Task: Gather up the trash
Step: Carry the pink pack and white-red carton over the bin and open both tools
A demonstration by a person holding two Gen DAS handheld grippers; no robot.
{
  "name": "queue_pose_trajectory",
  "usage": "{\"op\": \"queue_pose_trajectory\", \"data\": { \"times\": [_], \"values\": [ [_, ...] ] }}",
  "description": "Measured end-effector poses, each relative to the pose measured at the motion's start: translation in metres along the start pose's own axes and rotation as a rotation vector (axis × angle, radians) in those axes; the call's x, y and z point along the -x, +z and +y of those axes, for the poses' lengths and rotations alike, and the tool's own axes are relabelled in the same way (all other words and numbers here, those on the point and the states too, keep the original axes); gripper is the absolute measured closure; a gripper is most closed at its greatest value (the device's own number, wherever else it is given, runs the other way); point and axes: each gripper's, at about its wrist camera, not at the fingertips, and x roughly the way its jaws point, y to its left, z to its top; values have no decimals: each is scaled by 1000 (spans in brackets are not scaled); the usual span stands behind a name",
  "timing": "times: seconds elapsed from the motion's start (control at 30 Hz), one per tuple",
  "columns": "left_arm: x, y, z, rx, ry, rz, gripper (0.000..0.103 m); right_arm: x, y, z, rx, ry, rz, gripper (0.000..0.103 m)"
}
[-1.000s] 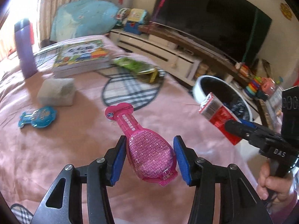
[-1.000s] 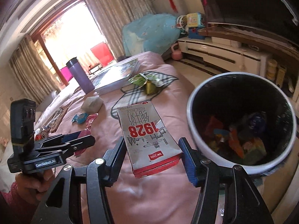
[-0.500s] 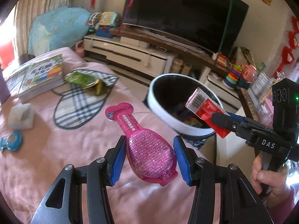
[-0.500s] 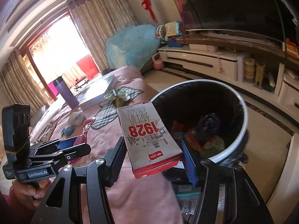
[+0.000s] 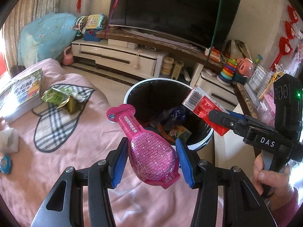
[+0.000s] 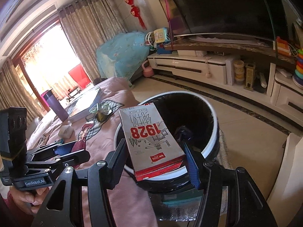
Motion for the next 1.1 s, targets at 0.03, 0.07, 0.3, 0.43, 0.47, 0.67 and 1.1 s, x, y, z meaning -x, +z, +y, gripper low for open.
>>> {"op": "queue_pose_trajectory", "data": {
  "times": [0.03,0.07,0.3,0.43,0.47,0.67,1.1],
  "values": [
    [-2,2,-3,-4,0,0,54,0,1,-2,-2,-2,-1,45],
    [-3,3,-4,-8,-2,-1,54,0,2,-3,-4,-5,-3,45],
    [-21,19,-16,-40,-24,13,54,-5,14,-17,-20,-18,-3,45],
    [-35,27,-20,-46,-28,31,54,-9,19,-25,-31,-31,1,46],
    [-39,28,-21,-45,-28,37,54,-10,20,-27,-33,-32,2,46],
    [-57,39,-23,-23,-34,59,54,-18,27,-35,-40,-42,9,47],
    [-85,55,-23,6,-47,107,39,-35,36,-39,-39,-77,32,46]
  ]
}}
